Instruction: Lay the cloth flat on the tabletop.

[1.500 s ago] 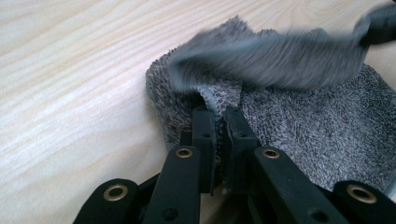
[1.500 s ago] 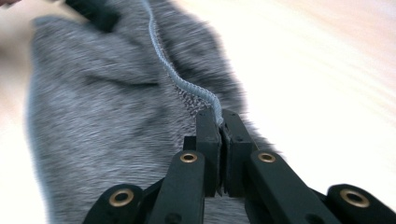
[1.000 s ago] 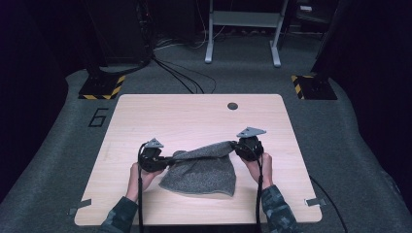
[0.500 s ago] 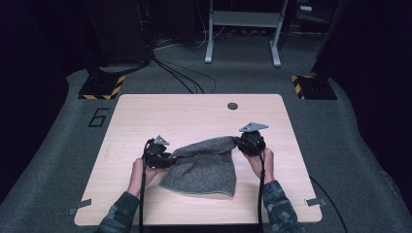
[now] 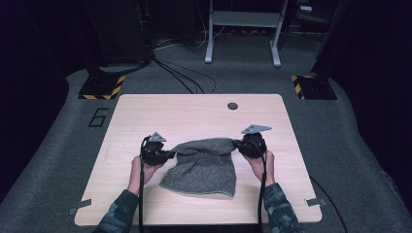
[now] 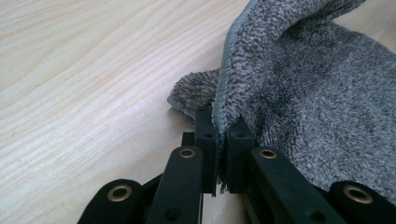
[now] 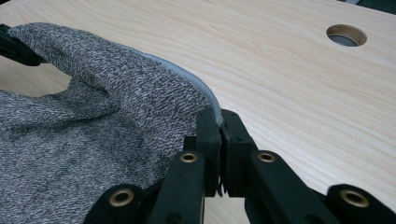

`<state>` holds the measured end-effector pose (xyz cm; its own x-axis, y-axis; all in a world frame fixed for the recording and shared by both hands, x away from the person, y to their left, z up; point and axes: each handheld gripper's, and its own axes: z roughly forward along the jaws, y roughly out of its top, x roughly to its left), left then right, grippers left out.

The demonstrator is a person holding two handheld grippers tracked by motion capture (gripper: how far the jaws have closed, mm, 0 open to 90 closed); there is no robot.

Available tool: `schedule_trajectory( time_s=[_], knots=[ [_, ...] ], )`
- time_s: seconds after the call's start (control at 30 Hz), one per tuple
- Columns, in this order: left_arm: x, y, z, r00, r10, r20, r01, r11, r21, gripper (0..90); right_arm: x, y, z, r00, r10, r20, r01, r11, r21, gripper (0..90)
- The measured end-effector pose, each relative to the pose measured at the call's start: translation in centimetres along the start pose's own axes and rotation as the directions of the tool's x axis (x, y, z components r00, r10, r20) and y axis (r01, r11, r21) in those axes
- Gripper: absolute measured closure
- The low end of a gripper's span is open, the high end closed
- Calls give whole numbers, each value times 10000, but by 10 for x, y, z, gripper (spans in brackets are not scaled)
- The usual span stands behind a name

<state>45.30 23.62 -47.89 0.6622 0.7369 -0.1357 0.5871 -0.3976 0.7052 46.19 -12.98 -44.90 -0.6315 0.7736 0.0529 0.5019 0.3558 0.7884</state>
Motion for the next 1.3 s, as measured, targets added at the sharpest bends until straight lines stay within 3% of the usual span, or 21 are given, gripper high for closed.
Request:
schedule_trajectory(
  time_s=[0.23,0.37,0.63,0.87,1.0,1.03,1.07,1.13,1.2,1.3],
  knots=[
    [2,8,0,9998,-41,207,42,10000,-56,871,-5,7,-5,9998,98,-168,-98,9999,31,879],
    [4,9,-1,9982,-383,468,393,9990,-200,871,-5,8,-10,9996,127,-234,-129,9999,-97,879],
    [11,14,1,9942,-932,538,935,9956,-35,873,-15,13,-17,9988,329,-370,-334,9994,-128,884],
    [20,26,10,9933,-994,598,981,9949,242,874,-25,17,-6,9986,420,-316,-416,9990,152,885],
    [28,34,18,9945,-974,386,959,9946,398,874,-35,20,5,9976,648,-255,-640,9974,339,886],
    [30,37,20,9934,-1076,407,1054,9931,523,875,-37,21,7,9979,616,-201,-608,9974,384,886],
    [34,40,22,9953,-917,307,899,9944,548,875,-39,24,10,9982,576,-176,-569,9976,385,887],
    [41,49,28,9935,-1126,139,1114,9914,682,875,-44,30,17,9991,402,151,-409,9979,502,888],
    [54,67,32,9907,-1357,-72,1358,9878,764,876,-51,44,26,9981,29,620,-63,9985,545,889],
    [66,101,23,9902,-1157,-779,1188,9922,370,877,-57,74,30,9939,-117,1100,65,9988,476,890]
  ],
)
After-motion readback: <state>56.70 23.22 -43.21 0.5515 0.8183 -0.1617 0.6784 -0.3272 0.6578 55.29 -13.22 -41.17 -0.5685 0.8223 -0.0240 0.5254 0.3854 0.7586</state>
